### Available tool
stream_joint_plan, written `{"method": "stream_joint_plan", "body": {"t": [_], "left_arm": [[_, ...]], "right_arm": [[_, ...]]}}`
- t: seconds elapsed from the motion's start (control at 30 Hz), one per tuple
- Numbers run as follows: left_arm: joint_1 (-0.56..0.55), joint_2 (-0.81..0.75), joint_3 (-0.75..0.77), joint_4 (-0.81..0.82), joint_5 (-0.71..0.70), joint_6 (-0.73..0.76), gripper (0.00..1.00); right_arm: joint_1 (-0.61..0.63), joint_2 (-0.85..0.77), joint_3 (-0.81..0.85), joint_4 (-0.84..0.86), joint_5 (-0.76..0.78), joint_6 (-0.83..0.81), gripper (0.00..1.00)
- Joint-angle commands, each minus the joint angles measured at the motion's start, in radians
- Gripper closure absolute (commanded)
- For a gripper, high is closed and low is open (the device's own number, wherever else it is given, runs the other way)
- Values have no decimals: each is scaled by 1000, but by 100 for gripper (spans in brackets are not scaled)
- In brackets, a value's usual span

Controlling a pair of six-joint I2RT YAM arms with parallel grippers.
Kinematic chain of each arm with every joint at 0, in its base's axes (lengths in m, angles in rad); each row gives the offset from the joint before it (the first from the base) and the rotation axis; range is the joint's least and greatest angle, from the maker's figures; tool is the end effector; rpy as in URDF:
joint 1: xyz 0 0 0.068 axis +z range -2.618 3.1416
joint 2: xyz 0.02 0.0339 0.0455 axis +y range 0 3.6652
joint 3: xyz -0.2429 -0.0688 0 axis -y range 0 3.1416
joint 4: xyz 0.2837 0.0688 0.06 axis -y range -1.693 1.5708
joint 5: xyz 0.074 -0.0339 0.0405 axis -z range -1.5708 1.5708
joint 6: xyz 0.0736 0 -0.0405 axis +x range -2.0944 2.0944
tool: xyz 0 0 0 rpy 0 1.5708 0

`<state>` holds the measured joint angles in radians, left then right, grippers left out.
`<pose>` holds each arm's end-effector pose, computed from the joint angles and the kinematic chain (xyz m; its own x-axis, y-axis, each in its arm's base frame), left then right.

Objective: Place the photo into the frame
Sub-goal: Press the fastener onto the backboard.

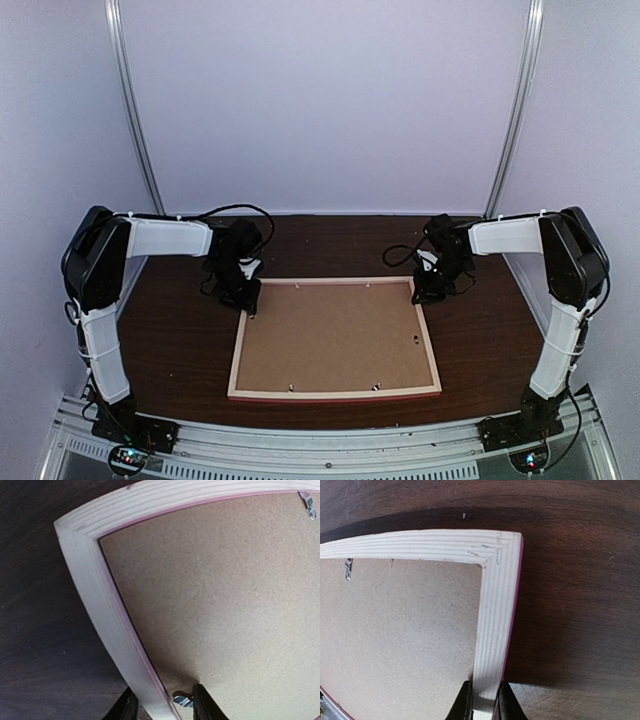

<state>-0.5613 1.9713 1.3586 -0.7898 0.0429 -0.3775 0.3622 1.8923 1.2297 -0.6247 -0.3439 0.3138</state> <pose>0.3420 -0.2188 0.0777 -0.9741 0.1775 -0.1401 0.1924 0.9761 -0.1010 0.3628 0.1640 0.0792 -0.9841 -0.0621 -0.1661 -0.1241 0.9106 0.3942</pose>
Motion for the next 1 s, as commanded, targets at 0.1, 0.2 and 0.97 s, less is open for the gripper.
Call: {"method": "stream_joint_plan", "body": {"t": [0.1, 0.2, 0.97], "left_arm": [[0, 42, -91, 45, 7, -10, 62], [0, 36, -108, 55, 15, -16, 63], [11, -59, -202, 109, 90, -50, 67]], "right_arm": [[0, 14, -13, -69, -4, -42, 89], [0, 13, -13, -70, -3, -42, 89], [0, 13, -24, -63, -2, -42, 89]]}}
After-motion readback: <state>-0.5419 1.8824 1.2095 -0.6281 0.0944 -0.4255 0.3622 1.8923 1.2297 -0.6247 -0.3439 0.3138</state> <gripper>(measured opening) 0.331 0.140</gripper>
